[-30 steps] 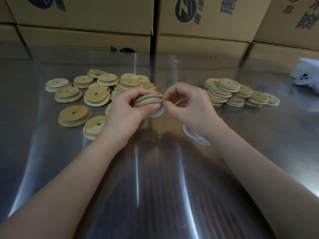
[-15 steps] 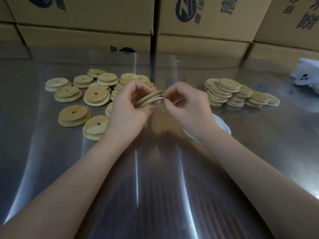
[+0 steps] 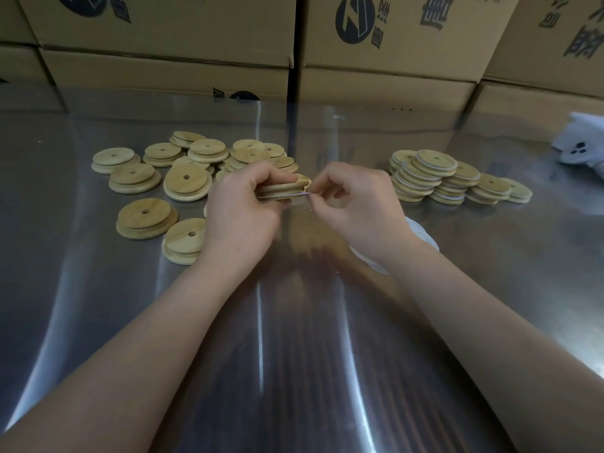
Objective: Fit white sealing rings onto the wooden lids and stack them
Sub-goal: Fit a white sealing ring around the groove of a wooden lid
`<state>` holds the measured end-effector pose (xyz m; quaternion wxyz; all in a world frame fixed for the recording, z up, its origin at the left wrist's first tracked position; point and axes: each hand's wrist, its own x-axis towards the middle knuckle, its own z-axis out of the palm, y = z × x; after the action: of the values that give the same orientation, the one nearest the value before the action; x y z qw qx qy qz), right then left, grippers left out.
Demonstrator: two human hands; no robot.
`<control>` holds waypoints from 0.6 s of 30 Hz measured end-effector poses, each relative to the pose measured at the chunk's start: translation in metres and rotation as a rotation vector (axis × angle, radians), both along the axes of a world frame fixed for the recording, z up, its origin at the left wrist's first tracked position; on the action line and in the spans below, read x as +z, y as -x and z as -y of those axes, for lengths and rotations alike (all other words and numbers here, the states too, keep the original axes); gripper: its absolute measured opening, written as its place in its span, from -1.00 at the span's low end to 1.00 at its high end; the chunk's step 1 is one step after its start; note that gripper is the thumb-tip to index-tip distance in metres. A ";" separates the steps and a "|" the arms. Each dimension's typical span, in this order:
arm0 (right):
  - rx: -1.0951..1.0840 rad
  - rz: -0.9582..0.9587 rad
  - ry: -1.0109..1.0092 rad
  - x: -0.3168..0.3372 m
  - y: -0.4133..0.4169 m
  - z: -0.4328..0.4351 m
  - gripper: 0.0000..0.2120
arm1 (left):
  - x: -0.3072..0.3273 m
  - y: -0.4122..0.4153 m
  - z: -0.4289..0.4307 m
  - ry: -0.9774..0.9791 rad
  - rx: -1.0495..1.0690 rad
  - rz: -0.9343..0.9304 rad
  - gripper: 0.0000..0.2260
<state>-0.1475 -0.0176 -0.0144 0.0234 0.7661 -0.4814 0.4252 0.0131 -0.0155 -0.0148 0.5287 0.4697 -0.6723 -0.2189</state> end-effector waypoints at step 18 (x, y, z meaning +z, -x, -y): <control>0.037 0.015 0.013 0.002 0.002 0.000 -0.92 | -0.006 -0.002 0.003 -0.100 -0.146 -0.276 -0.72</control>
<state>-0.1499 -0.0178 -0.0125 0.0167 0.7715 -0.4645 0.4344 0.0152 -0.0185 -0.0208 0.5745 0.4110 -0.6139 -0.3523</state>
